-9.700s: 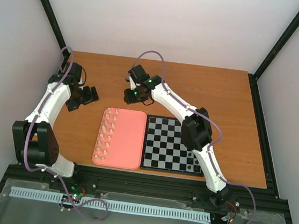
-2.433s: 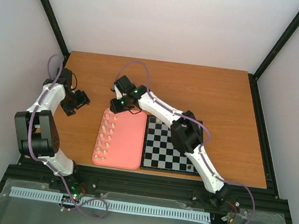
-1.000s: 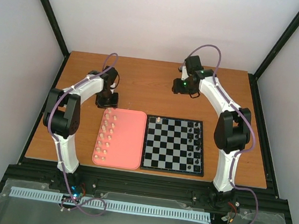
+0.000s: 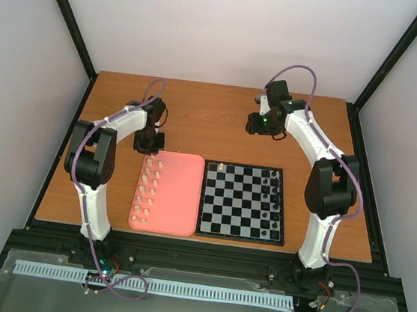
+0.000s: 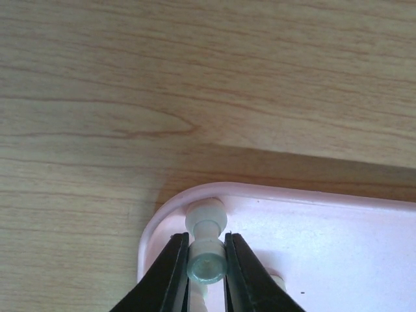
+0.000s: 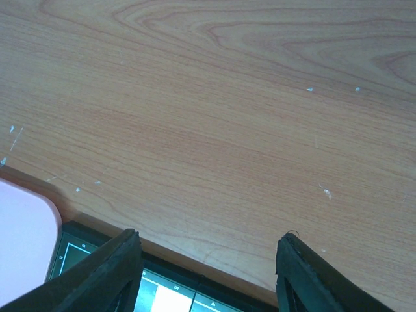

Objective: Set up the chess pieces on the board
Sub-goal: Pick up the chess piece from the storage box.

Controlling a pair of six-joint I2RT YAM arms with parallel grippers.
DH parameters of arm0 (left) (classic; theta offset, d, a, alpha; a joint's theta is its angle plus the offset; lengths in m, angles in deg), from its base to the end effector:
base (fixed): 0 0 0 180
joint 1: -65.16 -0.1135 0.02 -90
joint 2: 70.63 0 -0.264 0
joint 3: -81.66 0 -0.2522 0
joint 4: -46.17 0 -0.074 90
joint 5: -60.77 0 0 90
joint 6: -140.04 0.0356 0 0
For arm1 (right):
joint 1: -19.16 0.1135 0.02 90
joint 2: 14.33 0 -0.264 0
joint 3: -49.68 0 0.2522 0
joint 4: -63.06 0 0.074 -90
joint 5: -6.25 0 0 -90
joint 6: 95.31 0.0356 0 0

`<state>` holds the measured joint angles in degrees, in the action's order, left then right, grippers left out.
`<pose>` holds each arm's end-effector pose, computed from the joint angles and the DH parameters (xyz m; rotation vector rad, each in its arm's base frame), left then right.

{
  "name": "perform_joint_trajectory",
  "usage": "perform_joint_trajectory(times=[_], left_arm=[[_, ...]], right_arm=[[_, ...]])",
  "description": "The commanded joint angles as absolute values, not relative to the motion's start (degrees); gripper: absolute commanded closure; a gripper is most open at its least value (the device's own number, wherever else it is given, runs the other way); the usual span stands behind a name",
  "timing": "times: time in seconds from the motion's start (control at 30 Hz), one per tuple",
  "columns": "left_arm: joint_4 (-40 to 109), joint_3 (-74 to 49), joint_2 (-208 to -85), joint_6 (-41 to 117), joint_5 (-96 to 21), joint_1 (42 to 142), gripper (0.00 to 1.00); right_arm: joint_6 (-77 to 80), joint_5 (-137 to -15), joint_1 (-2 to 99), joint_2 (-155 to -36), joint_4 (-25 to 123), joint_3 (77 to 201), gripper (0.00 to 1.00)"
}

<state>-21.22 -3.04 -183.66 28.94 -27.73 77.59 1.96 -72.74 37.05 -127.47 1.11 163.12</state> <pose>0.3643 -0.0793 0.1705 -0.2324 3.0436 0.0007 0.4049 0.1378 0.2617 -0.3121 2.6550 0.3984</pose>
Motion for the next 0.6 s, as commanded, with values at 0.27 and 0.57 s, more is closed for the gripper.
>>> perform_joint_trajectory(times=[0.27, 0.57], left_arm=[[-28.63, 3.63, -177.42, 30.71, -27.85, 82.26, 0.97], [-30.74, 11.44, -182.58, 29.13, -37.26, 96.68, 0.91]], right_arm=[[1.55, -72.74, 35.83, -124.01, 1.79, 161.79, 0.43], [1.99, -73.21, 33.86, -123.79, 2.11, 160.48, 0.43]])
